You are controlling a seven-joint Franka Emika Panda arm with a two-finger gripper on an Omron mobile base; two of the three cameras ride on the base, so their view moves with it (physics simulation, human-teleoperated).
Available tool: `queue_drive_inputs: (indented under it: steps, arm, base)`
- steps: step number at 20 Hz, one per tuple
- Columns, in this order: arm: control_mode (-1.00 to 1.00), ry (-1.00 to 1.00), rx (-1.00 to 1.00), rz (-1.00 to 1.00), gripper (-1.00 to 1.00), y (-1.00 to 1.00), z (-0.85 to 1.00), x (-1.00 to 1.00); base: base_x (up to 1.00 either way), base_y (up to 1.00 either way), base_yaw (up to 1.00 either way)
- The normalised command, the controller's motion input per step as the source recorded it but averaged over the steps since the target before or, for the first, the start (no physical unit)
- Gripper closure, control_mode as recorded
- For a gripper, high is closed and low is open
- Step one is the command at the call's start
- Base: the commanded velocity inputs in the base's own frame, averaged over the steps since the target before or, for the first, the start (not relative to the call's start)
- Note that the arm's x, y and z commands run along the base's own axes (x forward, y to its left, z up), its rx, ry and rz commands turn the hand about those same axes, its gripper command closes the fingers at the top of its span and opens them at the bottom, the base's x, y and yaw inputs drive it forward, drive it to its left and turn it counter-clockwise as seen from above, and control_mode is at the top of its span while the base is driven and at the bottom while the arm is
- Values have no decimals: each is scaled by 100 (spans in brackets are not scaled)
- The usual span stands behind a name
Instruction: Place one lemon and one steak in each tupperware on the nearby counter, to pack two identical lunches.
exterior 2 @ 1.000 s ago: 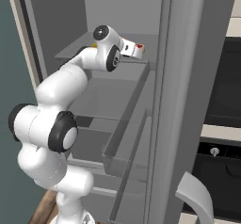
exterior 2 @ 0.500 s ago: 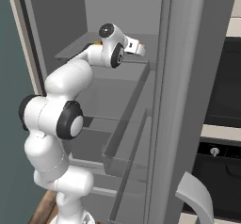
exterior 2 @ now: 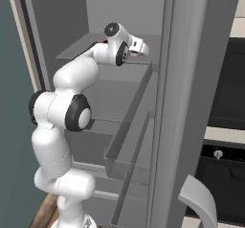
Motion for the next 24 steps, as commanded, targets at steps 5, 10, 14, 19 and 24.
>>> queue_drive_inputs:
  steps: [5, 10, 14, 19, 24]
  arm:
    - [-100, 0, 0, 0, 100, -7, -52, 7]
    - [-100, 0, 0, 0, 100, -2, -48, 13]
    - [-100, 0, 0, 0, 100, 0, -4, 2]
    - [-100, 0, 0, 3, 100, 11, -31, -64]
    - [-100, 0, 0, 6, 100, 39, -9, -100]
  base:
    - [0, 0, 0]
    - [0, 0, 0]
    - [0, 0, 0]
    - [0, 0, 0]
    - [0, 0, 0]
